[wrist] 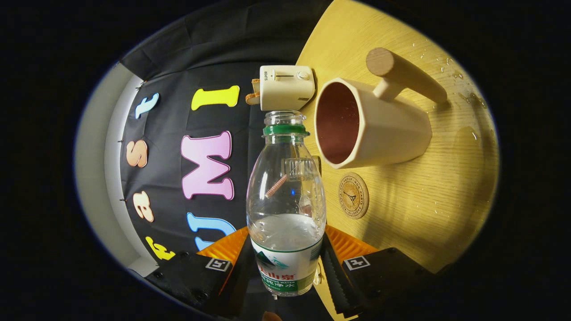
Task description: Take the bottle from table, then pour the juice into the cup, finally place the bottle on the coaster
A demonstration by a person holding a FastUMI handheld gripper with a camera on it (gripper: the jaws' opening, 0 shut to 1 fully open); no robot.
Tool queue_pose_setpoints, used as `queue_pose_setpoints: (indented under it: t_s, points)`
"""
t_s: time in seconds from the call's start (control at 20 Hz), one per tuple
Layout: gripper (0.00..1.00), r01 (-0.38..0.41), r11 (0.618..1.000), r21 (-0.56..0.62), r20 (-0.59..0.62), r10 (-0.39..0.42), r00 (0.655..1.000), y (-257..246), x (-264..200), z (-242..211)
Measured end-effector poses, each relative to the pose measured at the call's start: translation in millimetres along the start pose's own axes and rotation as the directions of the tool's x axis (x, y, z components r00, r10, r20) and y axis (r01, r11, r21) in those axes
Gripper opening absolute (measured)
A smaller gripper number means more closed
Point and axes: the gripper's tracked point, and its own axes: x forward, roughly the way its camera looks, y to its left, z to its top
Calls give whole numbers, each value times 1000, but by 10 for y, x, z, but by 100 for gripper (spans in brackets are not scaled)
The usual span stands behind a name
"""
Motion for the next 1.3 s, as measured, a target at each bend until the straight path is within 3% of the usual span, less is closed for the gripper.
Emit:
queue_pose_setpoints:
  t_s: [1.3]
  points:
    - [77,-27,975,220,3,27,1000,136,-27,-1]
